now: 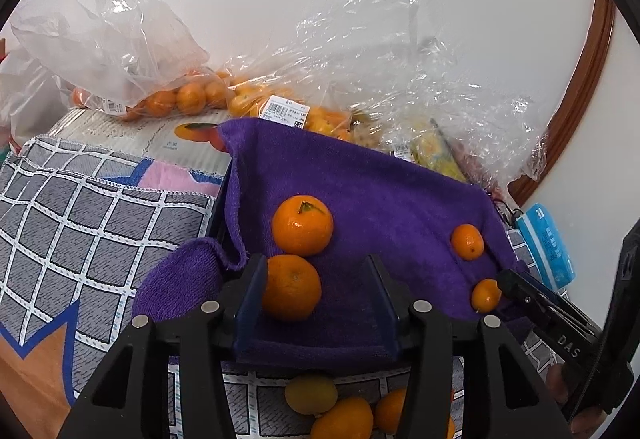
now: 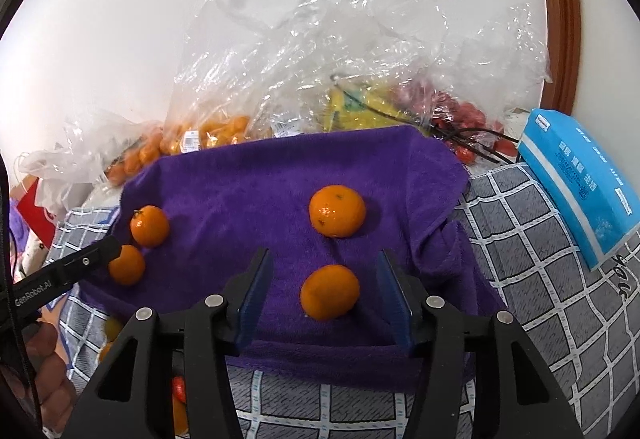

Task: Organize fruits
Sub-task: 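Open the right gripper over the towel while the left gripper releases its tangerine, then withdraw both grippers from the towel toward the loose fruit on the bedspread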

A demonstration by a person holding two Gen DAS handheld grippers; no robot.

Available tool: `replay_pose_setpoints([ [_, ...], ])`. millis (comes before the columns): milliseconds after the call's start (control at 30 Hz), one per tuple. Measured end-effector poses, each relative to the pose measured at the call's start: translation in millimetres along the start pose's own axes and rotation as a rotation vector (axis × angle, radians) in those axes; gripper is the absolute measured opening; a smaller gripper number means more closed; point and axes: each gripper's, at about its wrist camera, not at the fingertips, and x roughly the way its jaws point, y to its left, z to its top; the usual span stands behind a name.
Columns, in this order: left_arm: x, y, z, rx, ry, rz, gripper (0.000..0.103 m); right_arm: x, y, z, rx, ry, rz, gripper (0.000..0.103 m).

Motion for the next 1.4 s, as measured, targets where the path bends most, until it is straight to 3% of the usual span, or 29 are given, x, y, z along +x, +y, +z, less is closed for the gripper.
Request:
replay_pose_setpoints([
  [367, -19.7, -9.7, -0.2, 0.028, -0.056, -0.010, 0.048, -29.5, 20.4, -5.6, -0.075, -0.062, -0.003, 0.054],
  [667, -66.4, -35.5, 1.3, 0.127, -0.095, 0.002, 0.048, -95.9, 44.5, -12.9, -0.141, -0.132, -0.038, 0.054],
  [867, -89.9, -35.7, -17.7, 0.169, -0.066, 0.054, 0.048, -115.9, 55.4, -30.1, -0.114, -0.112, 0.014, 0.054],
  [1133, -101.6, -2.5, -45.3, 0.135, -0.014, 0.123, 0.048, -120.3, 65.3, -51.9, -0.091, -0.086, 0.047, 0.054],
  [1400, -111.8, 11.7, -54.0, 0.112, 0.000, 0.121, 0.048, -118.6, 61.8, -61.5, -0.070, -0.032, 0.033, 0.054],
])
